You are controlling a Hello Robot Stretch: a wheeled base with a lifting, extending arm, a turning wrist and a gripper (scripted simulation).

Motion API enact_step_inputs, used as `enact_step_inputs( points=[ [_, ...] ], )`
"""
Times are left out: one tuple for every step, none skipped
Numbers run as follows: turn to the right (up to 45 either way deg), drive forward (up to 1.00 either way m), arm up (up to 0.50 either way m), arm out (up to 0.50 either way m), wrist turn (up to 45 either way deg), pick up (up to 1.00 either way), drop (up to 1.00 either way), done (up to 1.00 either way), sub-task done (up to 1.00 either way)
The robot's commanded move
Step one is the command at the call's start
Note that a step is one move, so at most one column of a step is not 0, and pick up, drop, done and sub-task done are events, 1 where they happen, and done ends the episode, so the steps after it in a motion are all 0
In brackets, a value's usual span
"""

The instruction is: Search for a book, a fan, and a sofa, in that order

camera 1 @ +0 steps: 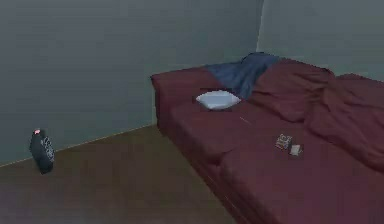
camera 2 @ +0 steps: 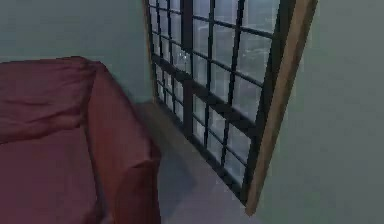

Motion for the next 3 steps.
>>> enact_step_inputs(
  points=[
    [33.0, 0.00, 0.00, 0.00, 0.0, 0.00, 0.00, 0.00, 0.00],
    [0.0, 0.35, 0.00, 0.00, 0.0, 0.00, 0.00, 0.00, 0.00],
    [0.0, 0.00, 0.00, 0.00, 0.0, 0.00, 0.00, 0.00, 1.00]
  ],
)
